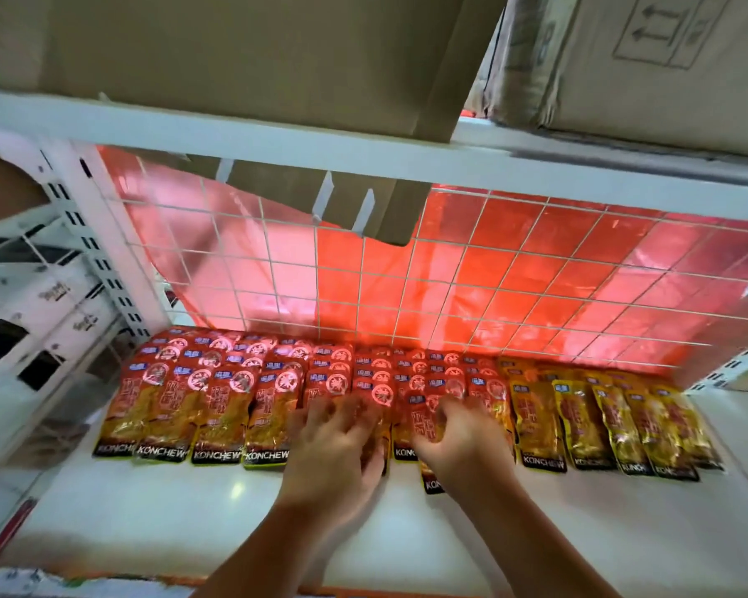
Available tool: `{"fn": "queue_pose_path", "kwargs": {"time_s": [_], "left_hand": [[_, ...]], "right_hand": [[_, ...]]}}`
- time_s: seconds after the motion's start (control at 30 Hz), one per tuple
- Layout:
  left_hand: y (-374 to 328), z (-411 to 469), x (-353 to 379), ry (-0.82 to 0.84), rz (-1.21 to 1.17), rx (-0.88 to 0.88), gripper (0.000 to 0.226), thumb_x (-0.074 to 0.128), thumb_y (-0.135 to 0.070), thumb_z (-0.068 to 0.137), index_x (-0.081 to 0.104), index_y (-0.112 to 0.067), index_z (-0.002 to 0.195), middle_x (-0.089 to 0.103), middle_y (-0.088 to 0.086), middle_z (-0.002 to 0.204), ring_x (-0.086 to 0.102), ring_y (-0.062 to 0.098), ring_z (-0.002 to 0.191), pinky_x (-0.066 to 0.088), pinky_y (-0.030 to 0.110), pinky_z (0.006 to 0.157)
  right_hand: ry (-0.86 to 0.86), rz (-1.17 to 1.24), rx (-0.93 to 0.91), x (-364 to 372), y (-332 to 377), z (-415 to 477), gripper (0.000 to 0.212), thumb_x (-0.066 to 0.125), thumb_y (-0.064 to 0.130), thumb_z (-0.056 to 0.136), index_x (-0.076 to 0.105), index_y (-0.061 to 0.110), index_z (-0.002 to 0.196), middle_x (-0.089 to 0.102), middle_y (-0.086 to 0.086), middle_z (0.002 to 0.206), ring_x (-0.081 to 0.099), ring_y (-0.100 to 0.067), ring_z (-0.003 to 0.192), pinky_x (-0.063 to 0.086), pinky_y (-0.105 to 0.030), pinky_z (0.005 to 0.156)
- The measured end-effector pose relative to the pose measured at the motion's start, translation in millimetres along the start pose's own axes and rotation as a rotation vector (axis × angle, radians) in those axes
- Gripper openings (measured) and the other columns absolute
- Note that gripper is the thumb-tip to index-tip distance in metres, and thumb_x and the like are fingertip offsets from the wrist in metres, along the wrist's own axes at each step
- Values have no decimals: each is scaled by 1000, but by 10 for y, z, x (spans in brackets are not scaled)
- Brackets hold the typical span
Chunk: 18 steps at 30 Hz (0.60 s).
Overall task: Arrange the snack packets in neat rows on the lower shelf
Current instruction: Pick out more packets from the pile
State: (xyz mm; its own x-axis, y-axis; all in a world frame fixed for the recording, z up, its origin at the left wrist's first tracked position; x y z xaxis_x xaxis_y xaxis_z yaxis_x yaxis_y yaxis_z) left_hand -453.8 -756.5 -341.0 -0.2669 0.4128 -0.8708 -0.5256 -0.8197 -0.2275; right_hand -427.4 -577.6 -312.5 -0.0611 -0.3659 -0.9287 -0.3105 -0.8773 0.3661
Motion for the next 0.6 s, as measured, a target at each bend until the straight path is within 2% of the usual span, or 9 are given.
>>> {"fn": "queue_pose_path", "kwargs": {"time_s": [0.13,0.23,0.37,0.6], "left_hand": [[-11,20,7,30,-3,-3,44,67,-49,81,69,-32,122,64,-8,123,55,30,111,38,48,91],[-8,18,0,41,-9,-5,42,66,-50,82,68,-34,121,63,-9,122,54,28,110,38,47,90],[0,29,4,53,-21,-7,38,66,-51,84,68,-37,119,63,-11,120,52,25,109,37,46,89],[9,41,28,77,-32,-7,39,65,-52,83,66,-37,119,62,-12,117,50,23,106,34,44,87]], "right_hand": [[27,11,73,105,103,65,45,58,66,79,53,35,112,57,4,107,61,-17,88,55,-36,81],[51,-40,109,173,128,117,51,60,65,80,51,31,117,50,-2,125,59,-24,100,55,-42,89],[51,-81,120,227,141,160,56,61,61,84,49,27,126,40,-8,139,57,-29,111,51,-41,97],[56,-82,115,300,158,180,61,63,63,85,43,28,132,30,-14,151,57,-31,118,53,-39,97]]}}
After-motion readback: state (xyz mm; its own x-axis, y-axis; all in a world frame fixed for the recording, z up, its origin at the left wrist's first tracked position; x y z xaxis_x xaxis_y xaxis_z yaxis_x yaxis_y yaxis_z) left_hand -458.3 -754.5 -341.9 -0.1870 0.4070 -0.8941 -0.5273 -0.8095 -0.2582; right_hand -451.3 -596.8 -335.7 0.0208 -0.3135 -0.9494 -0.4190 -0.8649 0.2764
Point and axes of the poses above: each hand's wrist, its own z-axis towards the middle knuckle, its own x-axis out of the palm, y = z × x, the point moved 7 cm from there along z, towards the middle knuckle
